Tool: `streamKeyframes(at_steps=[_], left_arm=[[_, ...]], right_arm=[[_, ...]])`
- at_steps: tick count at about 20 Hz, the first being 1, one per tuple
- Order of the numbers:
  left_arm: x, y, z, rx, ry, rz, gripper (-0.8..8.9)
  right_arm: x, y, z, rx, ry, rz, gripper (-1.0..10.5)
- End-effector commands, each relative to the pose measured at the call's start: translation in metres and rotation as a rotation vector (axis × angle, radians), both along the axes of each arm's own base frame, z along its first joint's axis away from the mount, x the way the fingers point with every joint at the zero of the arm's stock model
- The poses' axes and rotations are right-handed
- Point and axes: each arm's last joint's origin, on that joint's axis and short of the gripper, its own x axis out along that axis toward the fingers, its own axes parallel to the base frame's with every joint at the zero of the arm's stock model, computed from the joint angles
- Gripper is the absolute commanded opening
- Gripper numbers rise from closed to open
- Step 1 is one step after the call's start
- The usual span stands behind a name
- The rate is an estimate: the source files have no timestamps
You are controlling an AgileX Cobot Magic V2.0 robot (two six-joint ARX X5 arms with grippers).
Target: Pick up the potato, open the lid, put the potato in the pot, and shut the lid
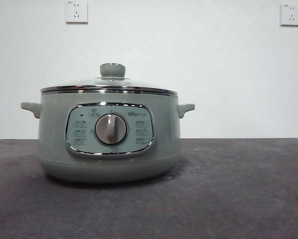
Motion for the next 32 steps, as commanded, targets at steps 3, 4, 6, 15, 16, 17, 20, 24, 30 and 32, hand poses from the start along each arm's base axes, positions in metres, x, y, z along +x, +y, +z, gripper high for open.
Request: streamKeyframes(at_steps=[3,4,6,15,16,17,20,24,30,32], left_arm=[[0.000,0.000,-0.003,0.008,0.007,-0.003,-0.03],[0.000,0.000,-0.003,0.008,0.007,-0.003,-0.03],[0.000,0.000,-0.003,0.008,0.007,-0.003,-0.03],[0.001,0.000,-0.004,0.008,0.009,-0.003,-0.03],[0.001,0.000,-0.003,0.008,0.009,-0.003,-0.03],[0.001,0.000,-0.004,0.008,0.009,-0.003,-0.03],[0.001,0.000,-0.004,0.008,0.009,-0.003,-0.03],[0.001,0.000,-0.004,0.008,0.010,-0.003,-0.03],[0.001,0.000,-0.004,0.008,0.012,-0.003,-0.03],[0.001,0.000,-0.004,0.008,0.015,-0.003,-0.03]], right_arm=[[0.024,-0.021,-0.059,0.136,-0.378,-0.131,0.0],[0.026,-0.030,-0.078,0.229,-0.495,-0.199,0.0],[0.021,-0.047,-0.109,0.347,-0.678,-0.247,0.0],[-0.005,-0.084,-0.186,0.284,-0.846,-0.430,0.0],[-0.007,-0.085,-0.189,0.270,-0.841,-0.430,0.0],[-0.007,-0.085,-0.191,0.259,-0.838,-0.430,0.0],[-0.009,-0.085,-0.197,0.241,-0.833,-0.422,0.0],[-0.011,-0.084,-0.205,0.236,-0.798,-0.393,0.0],[-0.013,-0.084,-0.217,0.197,-0.682,-0.368,0.0],[-0.013,-0.083,-0.216,0.177,-0.682,-0.347,0.0]])
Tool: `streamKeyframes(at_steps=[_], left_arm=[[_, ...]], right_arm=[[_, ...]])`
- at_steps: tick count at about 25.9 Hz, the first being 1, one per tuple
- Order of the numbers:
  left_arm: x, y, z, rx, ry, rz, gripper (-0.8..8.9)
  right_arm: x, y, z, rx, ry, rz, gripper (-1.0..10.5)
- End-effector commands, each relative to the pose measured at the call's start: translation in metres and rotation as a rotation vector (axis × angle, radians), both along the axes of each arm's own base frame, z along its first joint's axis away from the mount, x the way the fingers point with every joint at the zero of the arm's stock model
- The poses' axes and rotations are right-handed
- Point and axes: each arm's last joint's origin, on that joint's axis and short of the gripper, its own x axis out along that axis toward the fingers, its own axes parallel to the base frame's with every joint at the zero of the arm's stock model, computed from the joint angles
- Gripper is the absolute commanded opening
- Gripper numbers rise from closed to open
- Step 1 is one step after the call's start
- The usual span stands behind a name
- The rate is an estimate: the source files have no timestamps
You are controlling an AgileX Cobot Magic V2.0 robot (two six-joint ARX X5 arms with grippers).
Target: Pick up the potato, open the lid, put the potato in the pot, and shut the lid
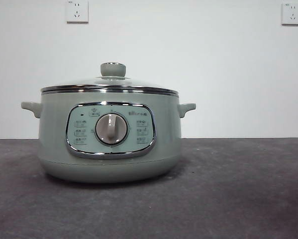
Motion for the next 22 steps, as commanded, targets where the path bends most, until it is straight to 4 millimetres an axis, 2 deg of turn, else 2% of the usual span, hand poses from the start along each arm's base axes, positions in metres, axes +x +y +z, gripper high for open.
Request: streamKeyframes(at_steps=[1,22], left_arm=[[0.0005,0.0002,-0.0035,0.008,0.009,-0.002,-0.03],[0.0006,0.0002,-0.0037,0.008,0.011,-0.003,-0.03]], right_arm=[[0.0005,0.0002,-0.0031,-0.045,0.009,0.016,0.0],[0.0005,0.0012,-0.0030,-0.029,0.006,0.041,0.0]])
